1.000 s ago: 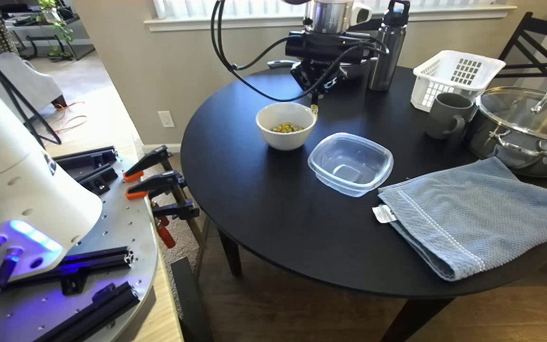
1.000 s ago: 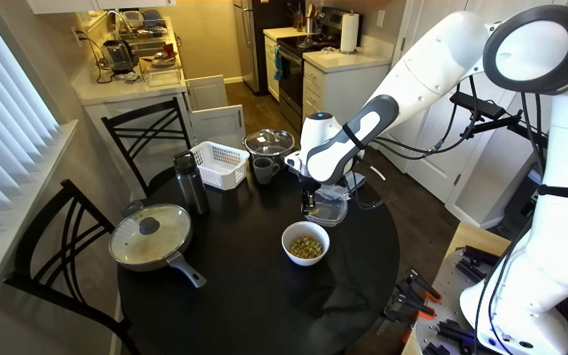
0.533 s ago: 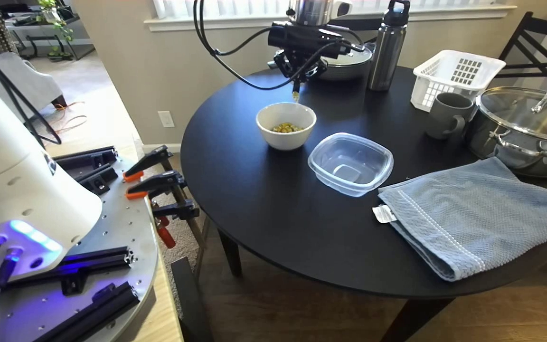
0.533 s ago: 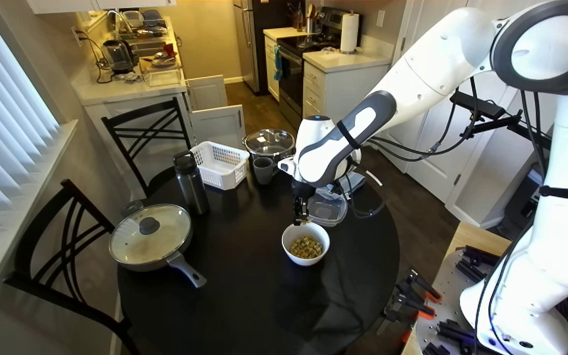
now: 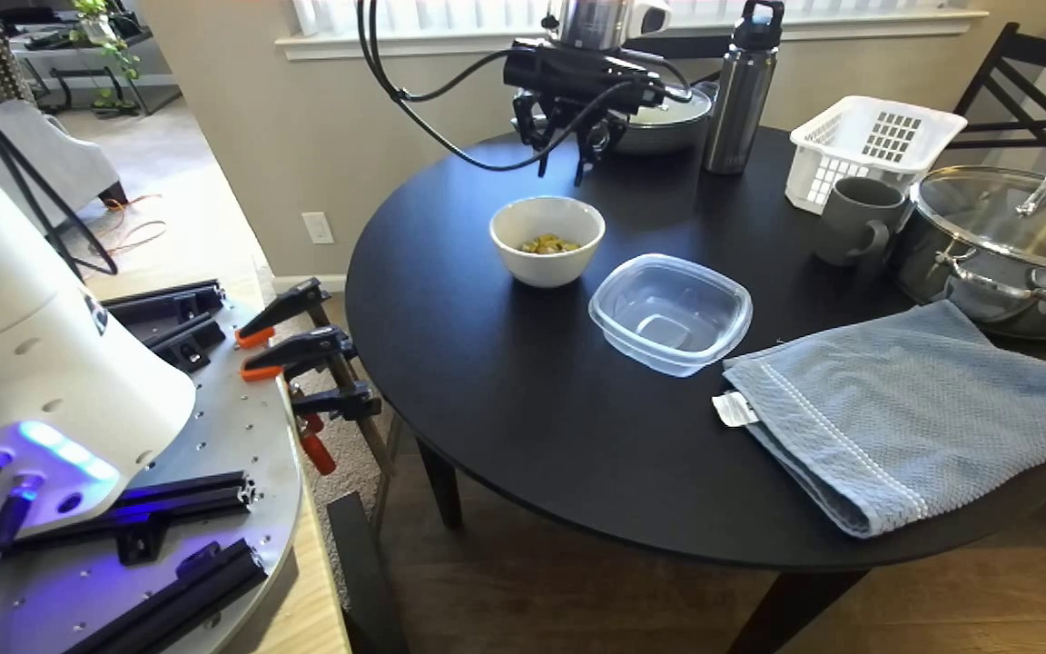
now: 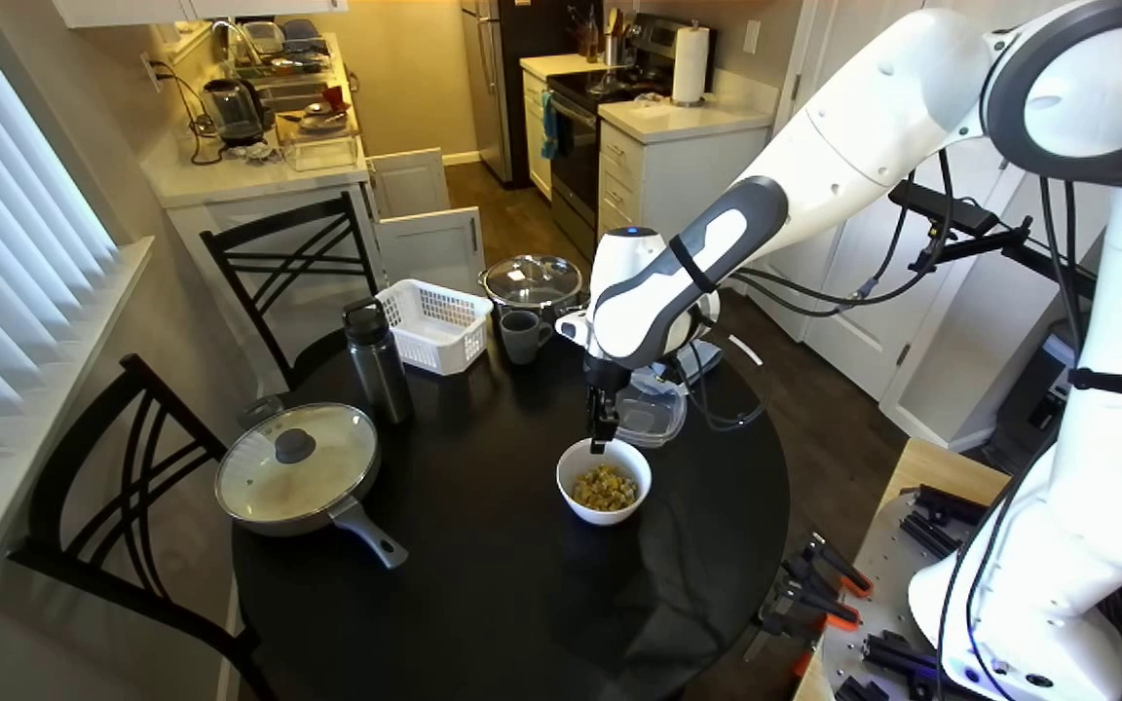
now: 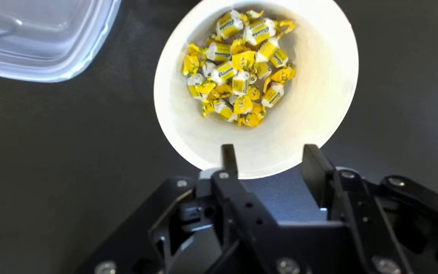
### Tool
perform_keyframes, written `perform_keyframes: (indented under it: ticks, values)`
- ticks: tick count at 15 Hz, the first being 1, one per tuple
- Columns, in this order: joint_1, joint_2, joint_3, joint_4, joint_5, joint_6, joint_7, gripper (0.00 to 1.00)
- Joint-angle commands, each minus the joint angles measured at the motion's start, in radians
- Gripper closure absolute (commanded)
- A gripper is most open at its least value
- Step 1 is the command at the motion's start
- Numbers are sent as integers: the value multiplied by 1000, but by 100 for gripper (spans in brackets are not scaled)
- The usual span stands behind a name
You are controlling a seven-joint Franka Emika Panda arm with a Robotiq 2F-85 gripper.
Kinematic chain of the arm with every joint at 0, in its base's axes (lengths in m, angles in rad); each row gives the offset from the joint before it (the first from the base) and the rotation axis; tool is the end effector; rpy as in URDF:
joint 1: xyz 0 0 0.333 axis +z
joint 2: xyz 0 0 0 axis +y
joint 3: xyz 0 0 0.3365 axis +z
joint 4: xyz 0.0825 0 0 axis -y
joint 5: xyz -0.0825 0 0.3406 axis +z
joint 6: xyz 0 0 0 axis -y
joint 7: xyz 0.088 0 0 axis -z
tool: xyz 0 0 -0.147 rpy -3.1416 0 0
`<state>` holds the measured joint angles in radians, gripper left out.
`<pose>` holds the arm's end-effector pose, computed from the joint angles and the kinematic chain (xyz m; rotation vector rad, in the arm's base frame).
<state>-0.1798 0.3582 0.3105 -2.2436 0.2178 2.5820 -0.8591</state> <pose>0.5233 0.0709 0.2298 -2.7051 -1.1212 -0.1000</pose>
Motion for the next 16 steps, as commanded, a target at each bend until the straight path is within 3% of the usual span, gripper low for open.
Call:
perform_keyframes:
  ticks: [1, 4, 16]
  values:
    - [29, -7, -33, -2, 16, -4, -10, 44]
    - [30, -22, -45, -13, 16, -5, -10, 26]
    - [32, -25, -45, -17, 16, -5, -10, 25]
